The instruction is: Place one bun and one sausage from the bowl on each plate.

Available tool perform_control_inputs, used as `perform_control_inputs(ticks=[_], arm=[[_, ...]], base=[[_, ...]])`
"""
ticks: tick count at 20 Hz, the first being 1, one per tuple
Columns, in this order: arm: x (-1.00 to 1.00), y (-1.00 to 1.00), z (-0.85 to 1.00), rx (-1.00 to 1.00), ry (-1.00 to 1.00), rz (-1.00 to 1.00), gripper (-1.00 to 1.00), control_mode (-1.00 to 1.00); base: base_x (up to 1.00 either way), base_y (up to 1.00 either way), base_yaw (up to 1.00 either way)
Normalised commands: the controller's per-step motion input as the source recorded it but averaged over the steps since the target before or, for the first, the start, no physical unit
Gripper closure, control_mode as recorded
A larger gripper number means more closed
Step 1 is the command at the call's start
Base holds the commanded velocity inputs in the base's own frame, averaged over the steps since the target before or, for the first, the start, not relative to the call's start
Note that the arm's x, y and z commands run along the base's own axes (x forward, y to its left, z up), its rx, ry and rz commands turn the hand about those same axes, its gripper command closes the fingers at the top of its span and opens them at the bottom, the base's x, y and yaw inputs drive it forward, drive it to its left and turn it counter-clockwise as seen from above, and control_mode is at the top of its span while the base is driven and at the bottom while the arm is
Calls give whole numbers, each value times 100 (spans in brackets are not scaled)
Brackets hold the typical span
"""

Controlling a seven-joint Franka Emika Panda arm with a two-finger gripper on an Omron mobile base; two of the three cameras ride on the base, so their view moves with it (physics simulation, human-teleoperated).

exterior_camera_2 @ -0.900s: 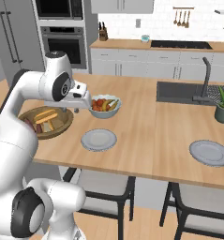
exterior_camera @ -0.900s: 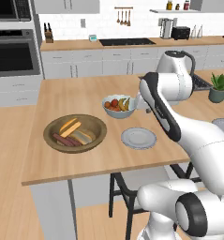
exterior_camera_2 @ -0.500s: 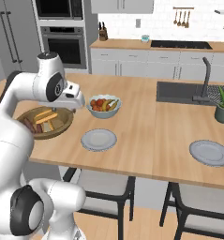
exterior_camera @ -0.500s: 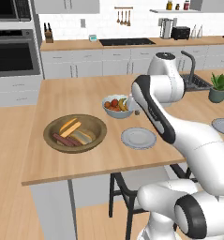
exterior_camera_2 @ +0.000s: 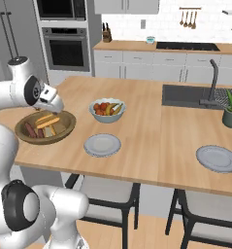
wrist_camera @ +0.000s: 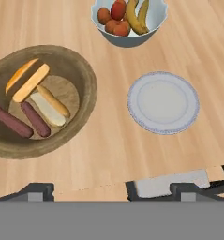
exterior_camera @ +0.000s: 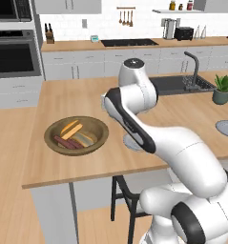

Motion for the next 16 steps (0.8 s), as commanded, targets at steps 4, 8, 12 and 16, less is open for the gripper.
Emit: perform_control_inputs(ticks=[4,8,12,16], arm=[[0,40,0,14,-7,-27,-100,-100],[0,5,0,18,0,-23,-100,-100],[33,2,-17,6,1,-20,-100,-100],[61,24,-36,2,4,4,-100,-100]], base=[[0,0,0],[0,0,0],[0,0,0],[0,0,0]])
